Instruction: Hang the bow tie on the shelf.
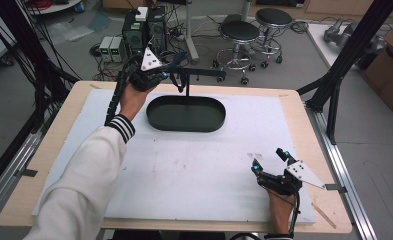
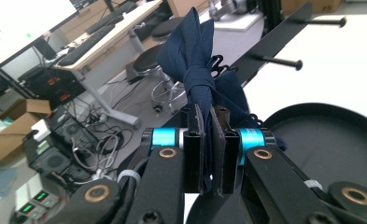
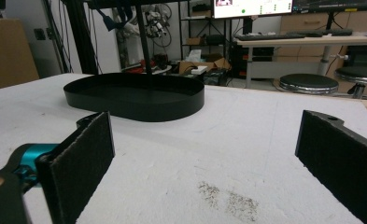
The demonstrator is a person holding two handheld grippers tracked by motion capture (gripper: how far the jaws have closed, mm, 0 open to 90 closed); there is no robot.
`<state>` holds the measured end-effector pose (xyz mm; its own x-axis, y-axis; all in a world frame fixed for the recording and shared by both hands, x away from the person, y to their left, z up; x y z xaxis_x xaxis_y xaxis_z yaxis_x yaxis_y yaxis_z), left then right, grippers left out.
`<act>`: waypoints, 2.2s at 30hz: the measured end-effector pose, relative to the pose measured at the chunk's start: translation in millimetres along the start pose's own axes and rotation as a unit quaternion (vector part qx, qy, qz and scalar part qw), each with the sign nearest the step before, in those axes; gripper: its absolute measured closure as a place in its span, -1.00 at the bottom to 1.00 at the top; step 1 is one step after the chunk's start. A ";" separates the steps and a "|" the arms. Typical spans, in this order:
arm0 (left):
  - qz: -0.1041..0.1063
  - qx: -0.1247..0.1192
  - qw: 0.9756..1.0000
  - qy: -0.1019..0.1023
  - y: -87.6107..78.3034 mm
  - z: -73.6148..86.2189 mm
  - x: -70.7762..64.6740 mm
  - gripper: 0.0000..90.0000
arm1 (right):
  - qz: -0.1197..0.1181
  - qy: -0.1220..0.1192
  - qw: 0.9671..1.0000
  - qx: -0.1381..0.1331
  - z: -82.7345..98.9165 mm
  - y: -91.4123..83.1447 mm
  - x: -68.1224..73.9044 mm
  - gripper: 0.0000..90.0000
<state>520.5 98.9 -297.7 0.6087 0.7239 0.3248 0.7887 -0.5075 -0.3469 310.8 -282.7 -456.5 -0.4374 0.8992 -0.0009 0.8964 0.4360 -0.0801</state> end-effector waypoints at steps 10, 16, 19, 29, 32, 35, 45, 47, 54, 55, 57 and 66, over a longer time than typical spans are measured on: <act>-0.015 -0.002 1.000 -0.007 0.4 4.8 12.6 0.87 | 0.001 0.001 1.000 0.000 0.1 -0.1 -0.2 -0.92; -0.018 0.006 1.000 -0.001 2.6 7.6 12.6 0.87 | 0.002 0.001 1.000 0.000 0.1 -0.1 -0.3 -0.92; -0.026 0.011 1.000 0.010 3.1 7.6 11.9 0.87 | 0.002 0.000 1.000 -0.002 0.0 -0.1 0.1 -0.92; -0.029 0.013 0.999 0.012 3.2 7.1 10.5 0.85 | 0.001 -0.001 1.000 -0.002 0.0 -0.6 0.3 -0.92; -0.032 0.017 0.999 0.018 5.1 7.4 8.2 0.84 | 0.001 -0.001 1.000 -0.003 0.0 -0.8 0.6 -0.92; -0.035 0.018 0.999 0.019 4.8 7.7 9.5 0.83 | 0.001 -0.003 1.000 -0.004 0.0 -0.7 0.5 -0.92; -0.040 0.022 0.999 0.011 4.8 10.5 13.7 0.72 | 0.002 -0.003 1.000 -0.005 -0.1 -0.8 0.1 -0.92; -0.039 0.023 0.999 0.014 4.8 10.0 11.8 0.66 | 0.002 -0.002 1.000 -0.004 -0.1 -0.8 0.5 -0.92; -0.045 0.023 0.999 0.004 -0.3 8.7 9.6 0.34 | 0.002 -0.005 1.000 -0.005 0.0 -1.1 0.6 -0.92; -0.046 0.021 0.999 0.004 -1.7 8.3 9.1 0.29 | 0.002 -0.006 1.000 -0.006 0.0 -1.0 0.6 -0.92; -0.050 0.013 0.999 0.001 -5.0 8.1 9.0 0.27 | 0.002 -0.007 1.000 -0.006 -0.1 -1.0 0.5 -0.92; -0.045 -0.024 0.998 -0.043 -22.8 11.5 13.6 0.02 | 0.001 -0.002 1.000 -0.006 0.1 -1.6 1.1 -0.92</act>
<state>509.8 125.7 -295.5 0.5274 0.8037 0.2756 0.8443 -0.4593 -0.2761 308.9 -282.4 -456.4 -0.4364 0.8997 -0.0041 0.8978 0.4352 -0.0679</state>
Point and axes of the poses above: each handheld gripper's, and its own axes: y roughly forward along the jaws, z roughly out of its underside, x roughly to its left, the point moved 5 cm from there along y, roughly forward along the jaws, and after that the axes turned 4 degrees about -y, right-handed, at the moved point
